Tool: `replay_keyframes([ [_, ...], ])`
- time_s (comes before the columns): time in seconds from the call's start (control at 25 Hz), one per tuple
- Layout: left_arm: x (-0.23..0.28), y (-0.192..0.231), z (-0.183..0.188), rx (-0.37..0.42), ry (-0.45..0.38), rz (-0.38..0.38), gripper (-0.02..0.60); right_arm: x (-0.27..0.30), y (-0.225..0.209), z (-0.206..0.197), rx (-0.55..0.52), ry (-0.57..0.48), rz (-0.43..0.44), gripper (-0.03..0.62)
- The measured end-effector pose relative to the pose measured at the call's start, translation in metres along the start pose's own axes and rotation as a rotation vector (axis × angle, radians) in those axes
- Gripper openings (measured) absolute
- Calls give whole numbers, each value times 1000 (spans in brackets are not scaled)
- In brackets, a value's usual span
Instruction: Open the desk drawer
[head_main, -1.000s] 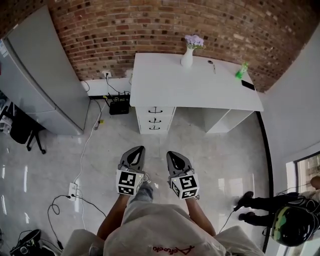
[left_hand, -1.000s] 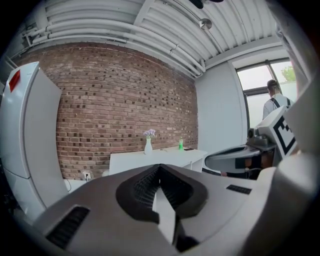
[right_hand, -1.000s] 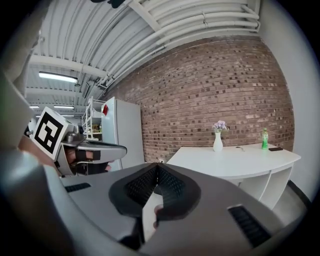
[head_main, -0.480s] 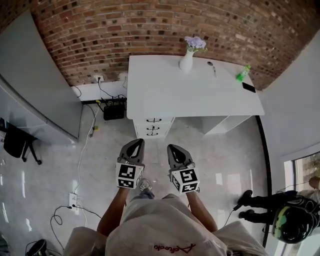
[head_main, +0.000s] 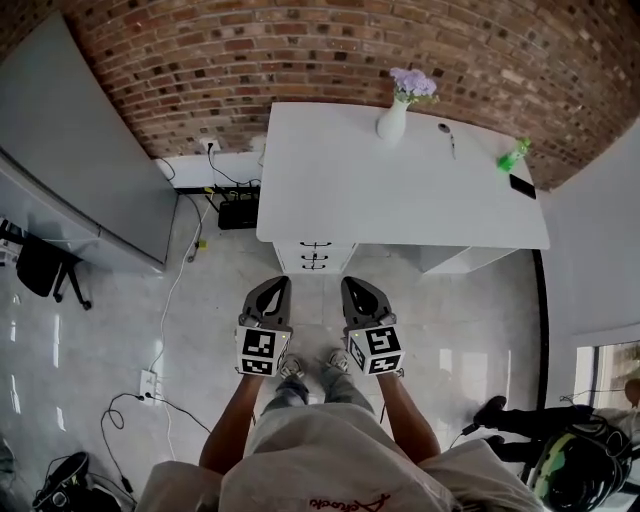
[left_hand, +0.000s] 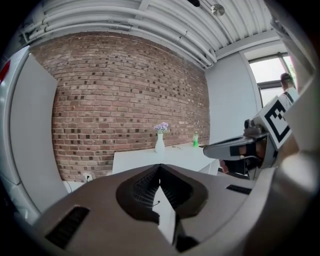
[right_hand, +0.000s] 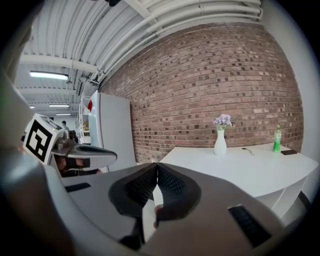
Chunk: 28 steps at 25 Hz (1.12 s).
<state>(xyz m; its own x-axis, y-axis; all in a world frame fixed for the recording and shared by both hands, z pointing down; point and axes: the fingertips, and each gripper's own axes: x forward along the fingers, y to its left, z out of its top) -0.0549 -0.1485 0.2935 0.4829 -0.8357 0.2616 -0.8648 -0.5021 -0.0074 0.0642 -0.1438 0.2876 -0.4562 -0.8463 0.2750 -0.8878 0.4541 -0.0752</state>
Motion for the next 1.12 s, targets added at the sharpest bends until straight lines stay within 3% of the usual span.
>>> replay_keyframes([
  [0.28,27,3,-29,-50,54,50,12,30,-30,-29,6,55,31,17],
  [0.8,65,8,-169,-137,180,-3,12,67,-22,-184,78,238,-17,17],
  [1.12,74,8,-233,-184,194,-18,12,85,-19,-254,123,275,-56,17],
])
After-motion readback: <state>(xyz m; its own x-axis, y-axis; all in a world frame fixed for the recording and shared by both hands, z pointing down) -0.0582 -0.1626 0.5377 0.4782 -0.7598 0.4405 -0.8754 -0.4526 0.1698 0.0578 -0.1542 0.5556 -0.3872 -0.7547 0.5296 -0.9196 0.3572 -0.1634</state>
